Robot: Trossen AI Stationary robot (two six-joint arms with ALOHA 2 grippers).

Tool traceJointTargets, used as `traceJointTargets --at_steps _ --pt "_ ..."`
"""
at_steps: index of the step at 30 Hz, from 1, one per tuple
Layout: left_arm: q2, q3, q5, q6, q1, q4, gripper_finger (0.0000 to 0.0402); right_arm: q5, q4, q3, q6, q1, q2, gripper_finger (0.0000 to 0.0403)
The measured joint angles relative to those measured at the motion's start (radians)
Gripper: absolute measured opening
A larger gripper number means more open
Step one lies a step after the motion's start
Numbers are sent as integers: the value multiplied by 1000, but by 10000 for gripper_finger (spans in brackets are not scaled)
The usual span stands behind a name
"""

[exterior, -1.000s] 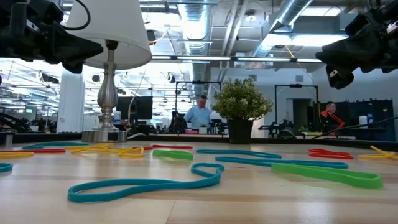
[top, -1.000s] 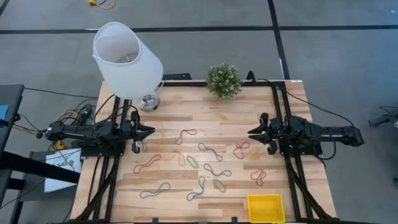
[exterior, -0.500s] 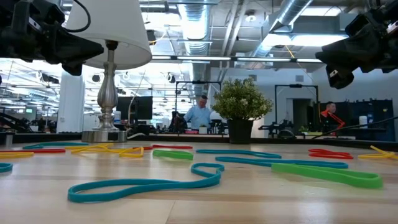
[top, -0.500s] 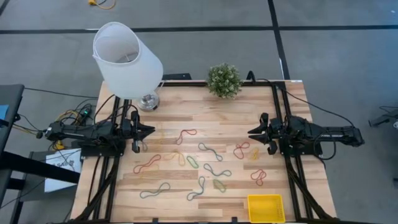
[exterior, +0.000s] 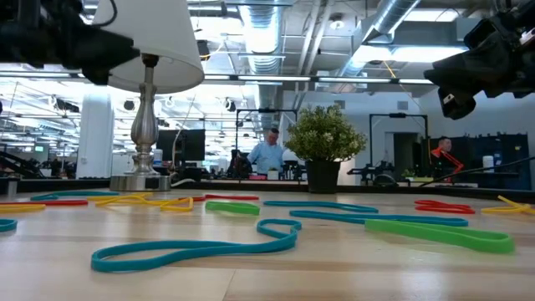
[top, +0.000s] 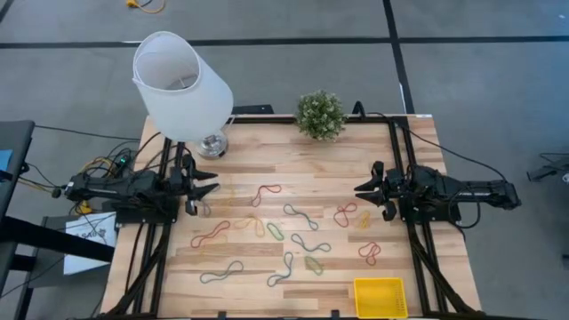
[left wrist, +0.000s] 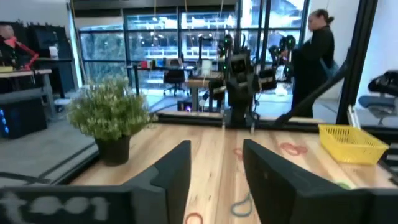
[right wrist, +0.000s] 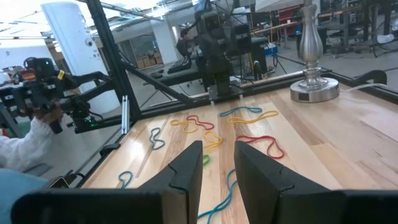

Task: Pick and place rubber bands into bin
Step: Put the red rubber band into the yellow basket

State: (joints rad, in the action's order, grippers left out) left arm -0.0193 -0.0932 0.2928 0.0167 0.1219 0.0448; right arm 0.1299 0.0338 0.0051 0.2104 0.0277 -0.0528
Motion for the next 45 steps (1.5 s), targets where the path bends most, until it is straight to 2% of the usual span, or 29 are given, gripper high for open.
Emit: traceJointTargets --at_steps 5,15,24,27,31,35,40,45 --pt "0 -30 0 -45 0 -1 160 0 0 0 0 0 0 87" --pt "0 -34 1 -52 0 -19 162 0 0 0 0 0 0 87" --pt "-1 -35 1 -102 0 -227 162 0 0 0 0 0 0 87" --pt "0 -35 2 -103 0 -248 162 0 0 0 0 0 0 87" --pt "0 -35 2 -90 0 -232 162 0 0 0 0 0 0 87" --pt "0 -35 26 -30 0 -145 162 0 0 0 0 0 0 87" --pt "0 -36 44 -35 0 -44 162 0 0 0 0 0 0 87" --pt "0 -36 23 -37 0 -24 162 0 0 0 0 0 0 87"
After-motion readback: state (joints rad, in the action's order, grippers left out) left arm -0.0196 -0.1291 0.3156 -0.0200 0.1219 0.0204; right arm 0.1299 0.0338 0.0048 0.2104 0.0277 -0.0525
